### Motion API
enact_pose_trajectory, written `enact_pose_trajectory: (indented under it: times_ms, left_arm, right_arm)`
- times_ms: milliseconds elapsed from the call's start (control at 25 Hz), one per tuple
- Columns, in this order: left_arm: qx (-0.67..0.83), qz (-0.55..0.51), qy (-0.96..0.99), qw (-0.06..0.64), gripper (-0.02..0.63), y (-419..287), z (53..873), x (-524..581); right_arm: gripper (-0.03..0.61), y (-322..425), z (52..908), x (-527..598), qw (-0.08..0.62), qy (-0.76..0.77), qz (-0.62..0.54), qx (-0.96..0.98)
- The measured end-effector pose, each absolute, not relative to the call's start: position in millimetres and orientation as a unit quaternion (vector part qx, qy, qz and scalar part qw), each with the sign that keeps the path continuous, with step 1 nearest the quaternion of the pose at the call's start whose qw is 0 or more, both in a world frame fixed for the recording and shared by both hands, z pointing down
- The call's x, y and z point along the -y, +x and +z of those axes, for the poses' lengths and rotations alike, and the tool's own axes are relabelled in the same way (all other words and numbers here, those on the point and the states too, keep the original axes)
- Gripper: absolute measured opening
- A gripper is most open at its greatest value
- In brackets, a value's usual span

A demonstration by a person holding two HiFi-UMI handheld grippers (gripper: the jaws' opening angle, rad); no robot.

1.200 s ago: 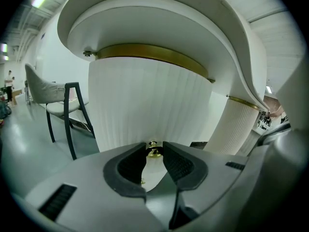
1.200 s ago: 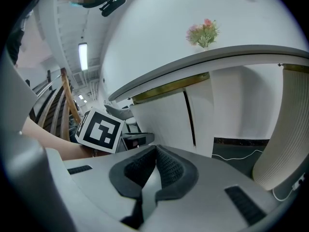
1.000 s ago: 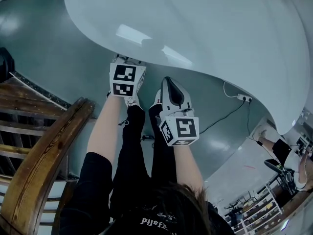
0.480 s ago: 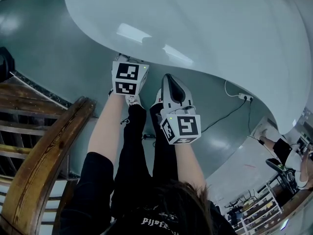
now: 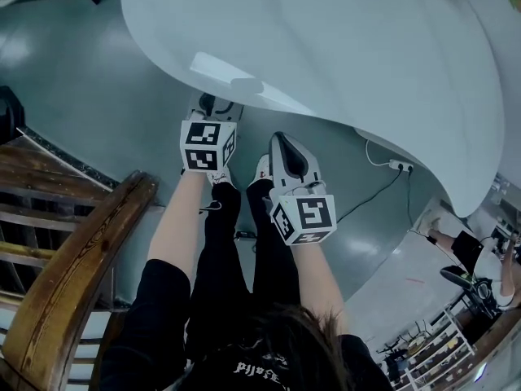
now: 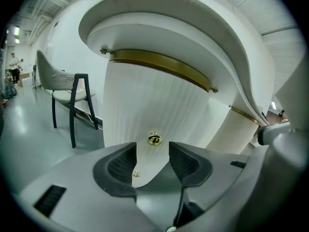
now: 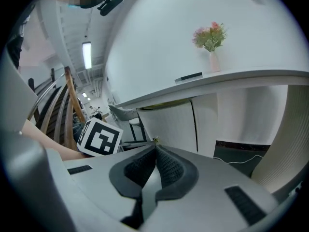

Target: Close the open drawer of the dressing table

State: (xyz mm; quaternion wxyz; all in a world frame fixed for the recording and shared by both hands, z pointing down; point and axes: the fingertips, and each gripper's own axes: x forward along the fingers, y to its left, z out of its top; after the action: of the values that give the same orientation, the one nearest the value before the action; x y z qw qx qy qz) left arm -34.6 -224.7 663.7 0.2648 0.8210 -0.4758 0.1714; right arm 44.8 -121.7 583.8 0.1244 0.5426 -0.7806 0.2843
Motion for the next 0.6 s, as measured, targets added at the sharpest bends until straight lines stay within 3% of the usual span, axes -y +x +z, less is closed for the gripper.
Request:
enact_pose_trajectory:
  times_ms: [600]
  left_arm:
    - [0.434, 0.172, 0.850, 0.243, 0.207, -28.6, 572.0, 149.3]
  right_arm:
    - [0.028, 49.3, 524.9, 88.0, 0.121, 0.551, 0.268, 0.781]
